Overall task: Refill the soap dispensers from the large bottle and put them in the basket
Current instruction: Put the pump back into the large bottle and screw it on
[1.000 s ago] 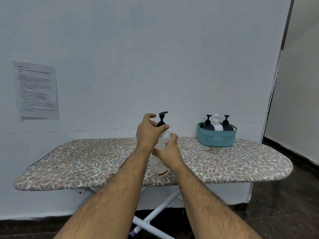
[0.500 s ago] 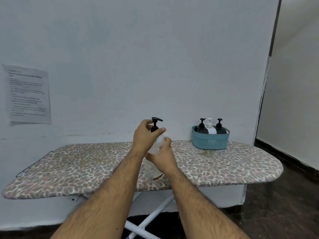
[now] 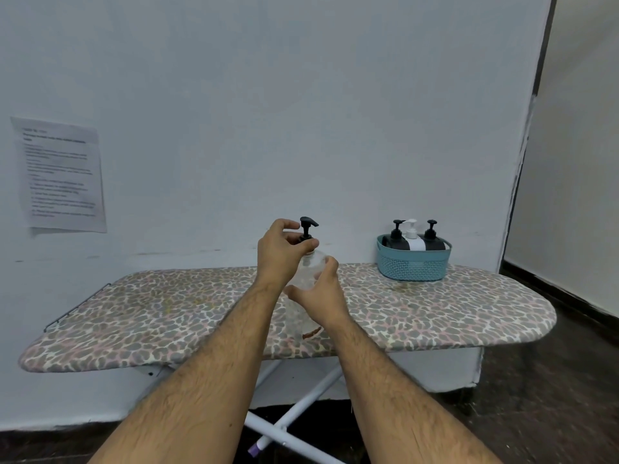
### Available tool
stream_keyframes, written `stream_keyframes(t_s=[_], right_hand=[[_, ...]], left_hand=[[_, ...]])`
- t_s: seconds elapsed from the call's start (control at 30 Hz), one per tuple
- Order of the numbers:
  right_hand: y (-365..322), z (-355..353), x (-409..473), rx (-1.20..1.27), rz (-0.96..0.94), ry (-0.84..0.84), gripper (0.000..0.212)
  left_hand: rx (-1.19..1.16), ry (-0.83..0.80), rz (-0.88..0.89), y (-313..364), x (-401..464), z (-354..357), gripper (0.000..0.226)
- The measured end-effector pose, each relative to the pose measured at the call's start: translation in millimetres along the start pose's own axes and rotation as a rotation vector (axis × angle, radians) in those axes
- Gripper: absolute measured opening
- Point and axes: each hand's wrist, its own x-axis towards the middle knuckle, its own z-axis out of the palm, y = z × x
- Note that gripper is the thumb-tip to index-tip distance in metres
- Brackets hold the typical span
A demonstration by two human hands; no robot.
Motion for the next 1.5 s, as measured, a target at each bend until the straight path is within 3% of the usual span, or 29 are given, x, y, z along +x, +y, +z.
stream_keyframes(t_s=[0.33,0.53,1.2,1.5], right_hand=[[-3.7,3.0,-1.3,-0.022,-0.002,0.014,0.108],[-0.3,1.3,-1.3,-0.005,-0.010,0.009,0.106],[7.1,-3.2,9.9,0.019,-0.018,-0.049,0.100],[12.6,-11.6,6.6,0.105,-0.045,-0.147,0.107]], left_hand=[[0.119,0.051,0.032,-0.5,-3.7,6.7,0.038],[0.138,-0.021,0.046,-2.2,3.3,4.0,0.025],[0.054,-0.281,0.097,-15.5,25.8,-8.0,0.014],[-0.011,-0.212,0.095,-29.1,10.5,-5.7,0.025]])
